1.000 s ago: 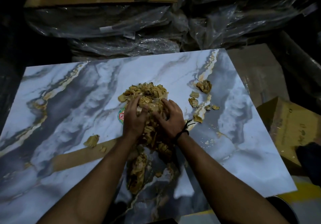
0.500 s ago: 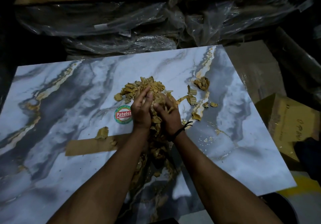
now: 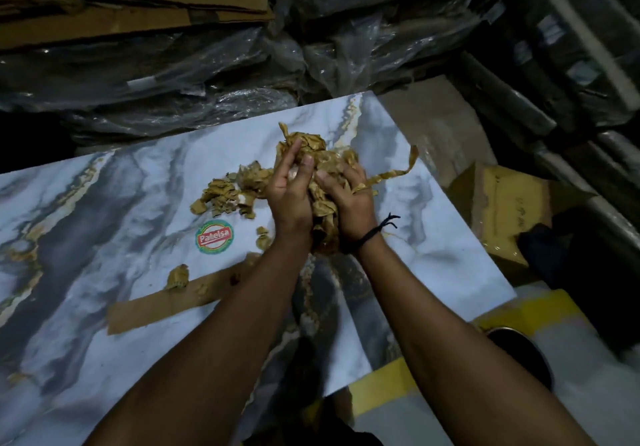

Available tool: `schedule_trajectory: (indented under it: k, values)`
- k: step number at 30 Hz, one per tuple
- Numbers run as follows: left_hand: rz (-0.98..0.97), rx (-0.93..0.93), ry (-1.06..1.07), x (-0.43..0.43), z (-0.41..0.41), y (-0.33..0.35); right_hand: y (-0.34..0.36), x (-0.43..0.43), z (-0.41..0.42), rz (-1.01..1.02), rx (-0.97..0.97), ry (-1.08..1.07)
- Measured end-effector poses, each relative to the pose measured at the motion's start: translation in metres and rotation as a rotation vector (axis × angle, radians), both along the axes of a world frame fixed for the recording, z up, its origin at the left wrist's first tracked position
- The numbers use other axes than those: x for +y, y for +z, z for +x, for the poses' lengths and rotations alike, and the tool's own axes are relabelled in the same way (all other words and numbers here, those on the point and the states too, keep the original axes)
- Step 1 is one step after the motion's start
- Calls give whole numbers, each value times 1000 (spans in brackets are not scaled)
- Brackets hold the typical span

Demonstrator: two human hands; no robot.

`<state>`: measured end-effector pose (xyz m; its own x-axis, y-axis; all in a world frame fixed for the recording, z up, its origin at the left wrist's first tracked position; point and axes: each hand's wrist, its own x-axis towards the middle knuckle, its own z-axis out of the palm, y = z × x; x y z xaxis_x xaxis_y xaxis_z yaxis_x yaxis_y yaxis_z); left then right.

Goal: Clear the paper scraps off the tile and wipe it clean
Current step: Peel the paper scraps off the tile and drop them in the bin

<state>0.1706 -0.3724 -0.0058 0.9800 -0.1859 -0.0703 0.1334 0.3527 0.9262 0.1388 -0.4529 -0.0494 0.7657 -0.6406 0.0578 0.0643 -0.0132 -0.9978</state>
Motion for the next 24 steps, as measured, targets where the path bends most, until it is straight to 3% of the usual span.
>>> schedule_trajectory:
  k: [7, 13, 24]
  values:
    - [-65, -13, -167, -59, -53, 38, 40, -49, -61, 157, -140, -119]
    - [-66, -13, -349, -128, -142, 51, 58, -107, -165, 131, -156, -371]
    - [-21, 36, -665, -242, -365, 16, 7, -206, -401, 132, -75, -675]
